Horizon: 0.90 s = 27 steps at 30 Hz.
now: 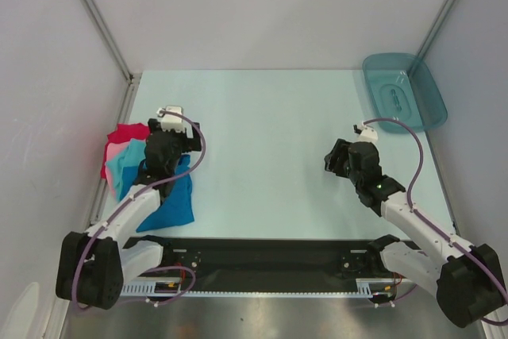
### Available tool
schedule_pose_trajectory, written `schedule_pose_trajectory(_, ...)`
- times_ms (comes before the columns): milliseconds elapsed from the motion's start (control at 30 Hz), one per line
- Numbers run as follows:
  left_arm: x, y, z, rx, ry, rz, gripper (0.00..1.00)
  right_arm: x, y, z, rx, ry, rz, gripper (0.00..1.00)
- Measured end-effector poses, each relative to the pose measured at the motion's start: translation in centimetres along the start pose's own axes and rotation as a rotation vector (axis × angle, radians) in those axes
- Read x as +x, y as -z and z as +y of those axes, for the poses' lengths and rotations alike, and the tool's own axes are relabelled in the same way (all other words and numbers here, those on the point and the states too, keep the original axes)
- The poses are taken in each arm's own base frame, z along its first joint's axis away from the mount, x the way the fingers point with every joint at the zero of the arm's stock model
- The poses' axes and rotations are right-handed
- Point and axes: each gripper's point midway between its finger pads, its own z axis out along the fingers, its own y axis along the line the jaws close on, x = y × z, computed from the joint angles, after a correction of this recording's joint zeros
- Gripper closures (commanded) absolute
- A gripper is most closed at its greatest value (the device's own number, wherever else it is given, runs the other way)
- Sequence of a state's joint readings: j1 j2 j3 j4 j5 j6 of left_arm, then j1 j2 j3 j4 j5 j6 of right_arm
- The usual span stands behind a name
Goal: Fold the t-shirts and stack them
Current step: Reset both grippers
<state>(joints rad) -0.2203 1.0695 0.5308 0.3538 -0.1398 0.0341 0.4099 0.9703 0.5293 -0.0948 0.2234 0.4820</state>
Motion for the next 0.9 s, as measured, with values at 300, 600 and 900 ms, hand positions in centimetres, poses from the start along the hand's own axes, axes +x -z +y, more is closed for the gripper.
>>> schedule_pose_trajectory(300,5.5,-1.0,1.7,-0.024,0.007,0.073,0.0,-0.4,0.2,0.2,-0.011,-0.02,-0.013,0.4)
schedule_pose_trajectory(600,7.4,-0.3,3.9,-0.087,0.005,0.024,0.0,-0.4,0.4,0.6,-0.037,-0.036,-0.011,0.4)
schedule_pose_trajectory(900,7.3,-0.3,4.8,-0.112,0.016,-0.067,0.0,-0.3,0.2,0.9,-0.054,-0.059,-0.004,0.4)
